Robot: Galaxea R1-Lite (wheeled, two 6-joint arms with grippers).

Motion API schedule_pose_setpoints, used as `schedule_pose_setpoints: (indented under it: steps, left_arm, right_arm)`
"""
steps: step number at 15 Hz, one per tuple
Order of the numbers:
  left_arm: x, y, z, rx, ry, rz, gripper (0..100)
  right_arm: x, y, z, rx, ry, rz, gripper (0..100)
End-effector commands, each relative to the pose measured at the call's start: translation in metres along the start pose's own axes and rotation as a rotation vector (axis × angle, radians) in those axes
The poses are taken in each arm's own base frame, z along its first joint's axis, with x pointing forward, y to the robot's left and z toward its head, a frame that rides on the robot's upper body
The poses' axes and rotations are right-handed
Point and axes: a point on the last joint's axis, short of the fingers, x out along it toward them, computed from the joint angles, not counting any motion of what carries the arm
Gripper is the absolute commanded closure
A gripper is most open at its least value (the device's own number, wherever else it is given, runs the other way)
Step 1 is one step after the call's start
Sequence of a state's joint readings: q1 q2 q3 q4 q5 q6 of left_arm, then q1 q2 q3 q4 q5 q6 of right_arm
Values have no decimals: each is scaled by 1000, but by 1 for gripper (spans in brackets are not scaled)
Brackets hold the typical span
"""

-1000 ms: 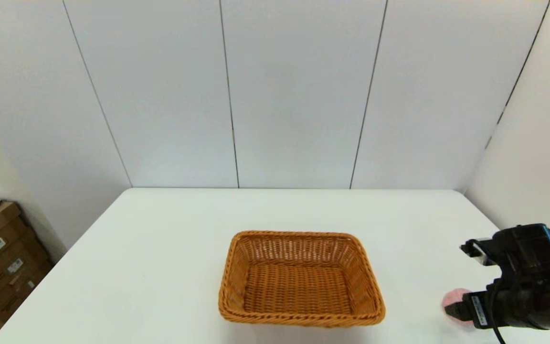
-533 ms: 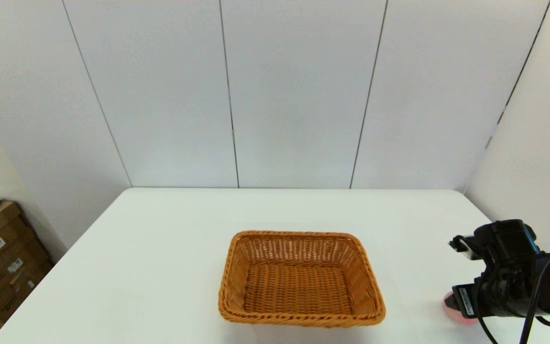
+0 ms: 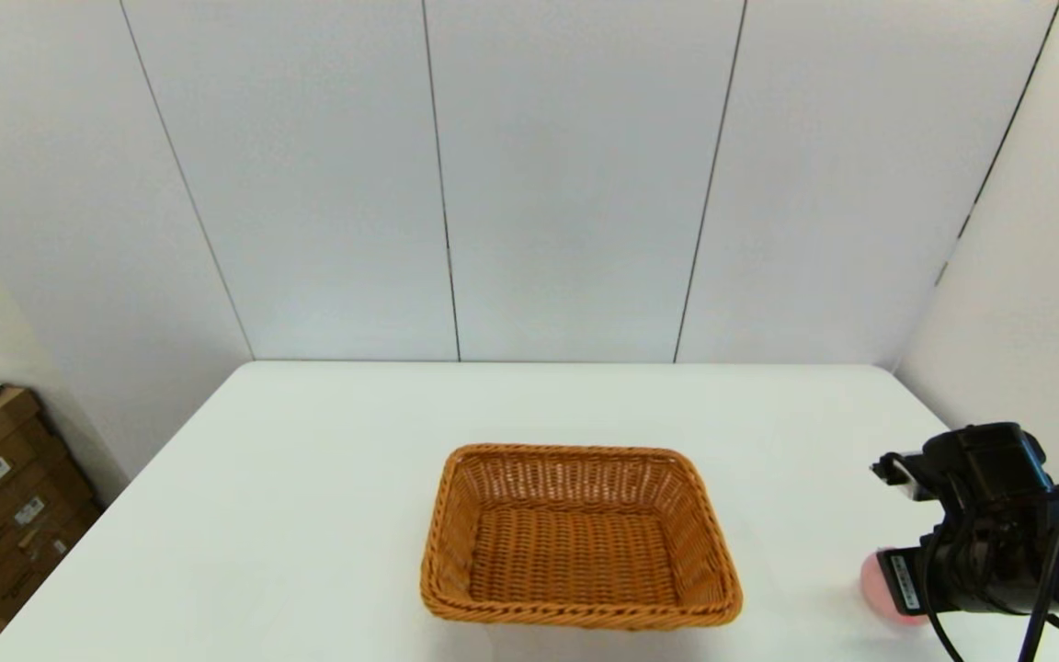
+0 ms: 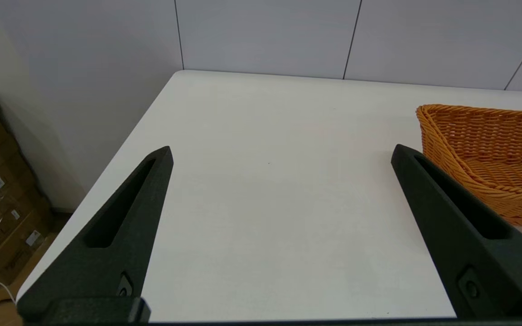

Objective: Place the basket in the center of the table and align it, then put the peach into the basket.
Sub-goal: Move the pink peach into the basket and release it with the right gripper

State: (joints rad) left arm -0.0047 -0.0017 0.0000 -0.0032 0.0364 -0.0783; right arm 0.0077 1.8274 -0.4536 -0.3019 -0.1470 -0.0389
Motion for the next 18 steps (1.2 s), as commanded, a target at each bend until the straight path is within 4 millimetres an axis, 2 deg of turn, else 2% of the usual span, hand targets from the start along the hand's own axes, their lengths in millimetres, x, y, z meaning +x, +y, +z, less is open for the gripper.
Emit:
schedule_pose_setpoints:
  steps: [1, 3, 5, 7, 9, 11, 13, 14, 16, 18]
  left_arm:
    - [0, 0, 0, -1, 0, 1, 0]
    - [0, 0, 0, -1, 0, 1, 0]
    - [0, 0, 0, -1, 0, 1, 0]
    - [0, 0, 0, -1, 0, 1, 0]
    - [0, 0, 0, -1, 0, 1, 0]
    - [0, 0, 0, -3, 0, 1, 0]
    - [0, 0, 0, -3, 0, 2, 0]
    - [0, 0, 0, -3, 0, 1, 0]
    - [0, 0, 0, -3, 0, 1, 0]
    - [0, 0, 0, -3, 0, 2, 0]
  right_arm:
    - [-27, 2, 9, -7, -132, 39, 100]
    - [-74, 22, 27, -74, -335, 153, 100]
    - [-122, 55, 37, -171, -491, 286, 100]
    - [-148, 81, 42, -248, -554, 386, 100]
    - [-153, 107, 41, -328, -551, 456, 100]
    - [-148, 134, 44, -389, -524, 499, 100]
    - [-135, 154, 46, -428, -479, 510, 100]
    - [-125, 161, 48, -434, -450, 501, 0]
    - [-112, 168, 51, -428, -420, 490, 0]
    - [-110, 170, 54, -399, -416, 492, 0]
